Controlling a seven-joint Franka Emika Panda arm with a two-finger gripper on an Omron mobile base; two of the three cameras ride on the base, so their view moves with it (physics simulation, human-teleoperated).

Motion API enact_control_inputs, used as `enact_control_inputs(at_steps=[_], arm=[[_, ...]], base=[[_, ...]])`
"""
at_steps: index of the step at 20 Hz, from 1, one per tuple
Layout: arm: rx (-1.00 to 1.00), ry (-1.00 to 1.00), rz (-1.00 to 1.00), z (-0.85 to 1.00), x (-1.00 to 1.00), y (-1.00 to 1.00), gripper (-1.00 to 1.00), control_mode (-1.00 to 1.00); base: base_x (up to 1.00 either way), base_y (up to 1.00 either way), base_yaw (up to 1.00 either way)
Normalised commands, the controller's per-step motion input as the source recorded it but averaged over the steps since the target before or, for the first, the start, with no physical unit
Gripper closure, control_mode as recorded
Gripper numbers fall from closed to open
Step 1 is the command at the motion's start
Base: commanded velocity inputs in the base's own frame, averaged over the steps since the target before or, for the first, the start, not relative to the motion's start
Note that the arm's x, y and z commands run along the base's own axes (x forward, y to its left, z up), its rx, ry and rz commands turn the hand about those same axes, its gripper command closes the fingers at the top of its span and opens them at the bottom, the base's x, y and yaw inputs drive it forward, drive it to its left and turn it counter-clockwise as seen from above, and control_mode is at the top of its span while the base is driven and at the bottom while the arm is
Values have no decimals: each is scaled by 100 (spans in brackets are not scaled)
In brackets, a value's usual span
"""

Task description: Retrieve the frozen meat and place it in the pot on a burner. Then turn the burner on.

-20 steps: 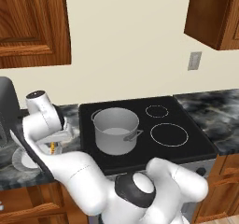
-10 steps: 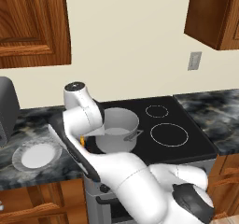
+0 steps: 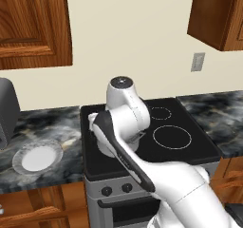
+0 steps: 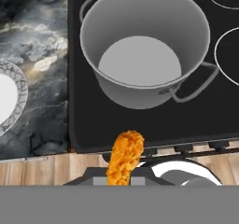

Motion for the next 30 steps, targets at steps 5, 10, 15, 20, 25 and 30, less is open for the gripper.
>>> enact_control_inputs(at_steps=[5,10,15,20,25,30], arm=[[0,1,-9,6,8,-72,100,-100],[0,5,-1,19,31,-24,100,-100],[0,7,0,8,29,-2,100,-100],[0,3,0,0,29,0,100,-100],[0,0,0,-7,34,0,100,-100],[0,2,0,-17,41,-7,100,-100]], base=[[0,0,0],[0,0,0],[0,0,0],[0,0,0],[0,0,0],[0,0,0]])
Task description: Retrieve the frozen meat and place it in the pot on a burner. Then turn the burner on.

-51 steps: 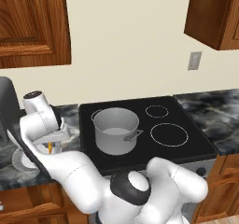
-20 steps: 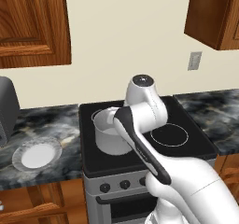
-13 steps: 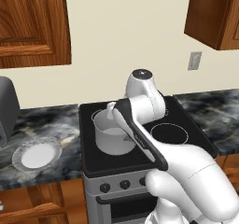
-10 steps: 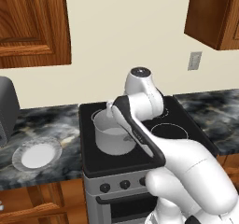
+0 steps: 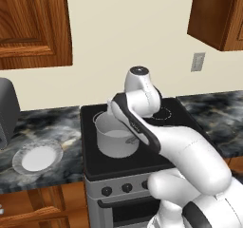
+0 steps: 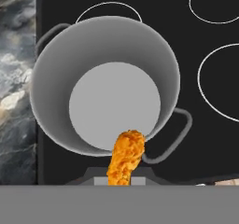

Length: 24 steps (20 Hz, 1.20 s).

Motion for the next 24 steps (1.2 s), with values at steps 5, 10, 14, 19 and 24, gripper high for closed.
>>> enact_control_inputs(at_steps=[5,10,14,19,24], arm=[[0,8,0,-19,33,-1,100,-100],[0,8,0,-27,20,0,100,-100],[0,7,0,-26,33,0,100,-100],[0,1,0,-17,24,0,100,-100],[-1,1,0,-16,23,0,100,-100]], base=[[0,0,0],[0,0,0],[0,0,0],[0,0,0],[0,0,0]])
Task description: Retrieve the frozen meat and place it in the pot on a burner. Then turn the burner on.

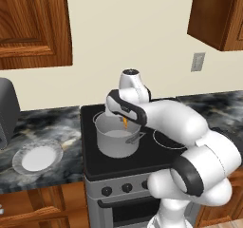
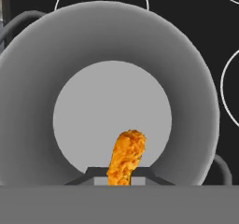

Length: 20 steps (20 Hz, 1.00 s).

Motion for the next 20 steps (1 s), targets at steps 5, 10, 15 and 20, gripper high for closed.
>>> enact_control_inputs(at_steps=[5,10,15,20], arm=[[0,0,0,0,4,3,100,-100],[0,0,0,0,0,5,-100,-100],[0,0,0,0,0,0,-100,-100],[0,0,0,0,0,0,-100,-100]], base=[[0,0,0],[0,0,0],[0,0,0],[0,0,0]])
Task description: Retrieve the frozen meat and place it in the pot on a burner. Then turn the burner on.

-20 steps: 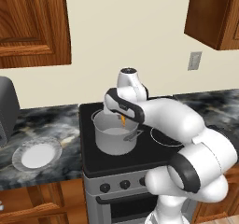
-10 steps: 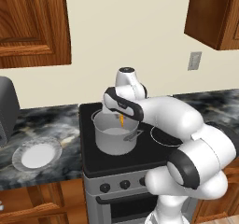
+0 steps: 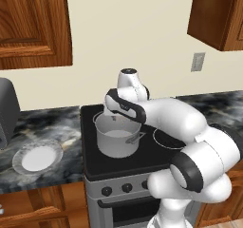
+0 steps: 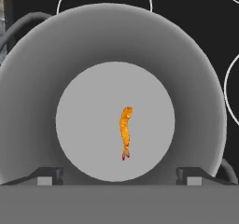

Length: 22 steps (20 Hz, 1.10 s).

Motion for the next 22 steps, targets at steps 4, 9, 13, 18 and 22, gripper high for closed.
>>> enact_control_inputs(at_steps=[4,9,13,18,22], arm=[[0,-1,0,3,-12,0,-100,-100],[0,-9,0,10,-77,0,-100,-100],[0,-11,0,15,-99,0,-100,-100],[0,-18,0,11,-92,0,-100,-100],[0,-25,0,0,-100,0,-100,-100]], base=[[0,0,0],[0,0,0],[0,0,0],[0,0,0],[0,0,0]])
